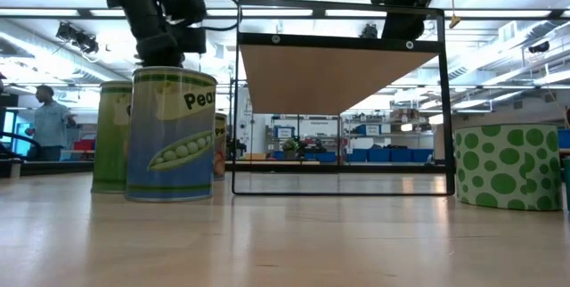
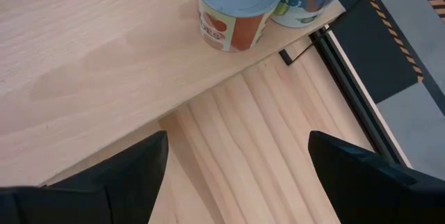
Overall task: Pick and place cans onto a shelf
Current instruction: Put the canned carrots on the shelf
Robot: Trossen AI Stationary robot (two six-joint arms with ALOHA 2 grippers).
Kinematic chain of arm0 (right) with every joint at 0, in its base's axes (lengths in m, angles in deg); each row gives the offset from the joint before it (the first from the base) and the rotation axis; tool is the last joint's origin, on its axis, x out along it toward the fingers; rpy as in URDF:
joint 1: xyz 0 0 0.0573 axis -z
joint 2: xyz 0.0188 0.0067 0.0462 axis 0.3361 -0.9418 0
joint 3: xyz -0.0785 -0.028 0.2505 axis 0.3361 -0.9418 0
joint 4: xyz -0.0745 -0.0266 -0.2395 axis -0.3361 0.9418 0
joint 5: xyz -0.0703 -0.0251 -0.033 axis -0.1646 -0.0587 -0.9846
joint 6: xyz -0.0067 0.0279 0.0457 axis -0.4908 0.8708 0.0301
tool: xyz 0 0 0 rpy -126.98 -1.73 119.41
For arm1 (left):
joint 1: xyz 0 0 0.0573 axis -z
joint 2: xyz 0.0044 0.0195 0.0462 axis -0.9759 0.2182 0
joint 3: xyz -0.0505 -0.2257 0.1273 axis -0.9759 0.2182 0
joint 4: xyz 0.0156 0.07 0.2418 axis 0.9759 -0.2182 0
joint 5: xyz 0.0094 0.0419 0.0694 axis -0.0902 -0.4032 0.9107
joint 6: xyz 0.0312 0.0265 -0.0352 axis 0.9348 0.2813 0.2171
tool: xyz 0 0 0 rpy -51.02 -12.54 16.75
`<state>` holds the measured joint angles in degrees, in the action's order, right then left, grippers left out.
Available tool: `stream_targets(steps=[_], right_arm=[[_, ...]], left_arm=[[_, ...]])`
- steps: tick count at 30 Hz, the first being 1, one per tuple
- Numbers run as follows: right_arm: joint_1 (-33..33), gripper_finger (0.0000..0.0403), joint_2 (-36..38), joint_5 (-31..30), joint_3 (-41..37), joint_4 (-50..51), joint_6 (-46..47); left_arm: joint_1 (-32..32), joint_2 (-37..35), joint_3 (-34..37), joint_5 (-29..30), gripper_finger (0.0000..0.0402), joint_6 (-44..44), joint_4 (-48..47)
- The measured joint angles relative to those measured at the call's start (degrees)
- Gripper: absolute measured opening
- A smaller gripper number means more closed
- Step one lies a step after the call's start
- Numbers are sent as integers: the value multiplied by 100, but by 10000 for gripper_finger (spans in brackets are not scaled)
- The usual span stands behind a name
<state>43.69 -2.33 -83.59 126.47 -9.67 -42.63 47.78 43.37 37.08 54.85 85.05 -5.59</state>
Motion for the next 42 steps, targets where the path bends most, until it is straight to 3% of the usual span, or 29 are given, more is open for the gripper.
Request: stream_targets(steps=[5, 16, 29, 42], right_arm=[[0, 354, 0, 0, -2, -1, 73], [0, 354, 0, 0, -2, -25, 94], [0, 354, 0, 0, -4, -69, 111], [0, 354, 0, 2, -4, -86, 114]], left_arm=[[-342, 171, 0, -517, 343, -26, 70], [-592, 578, 0, -1043, 343, 204, 9], [-585, 526, -2, -1098, 343, 261, -41], [-476, 488, -21, -839, 355, -480, -500]])
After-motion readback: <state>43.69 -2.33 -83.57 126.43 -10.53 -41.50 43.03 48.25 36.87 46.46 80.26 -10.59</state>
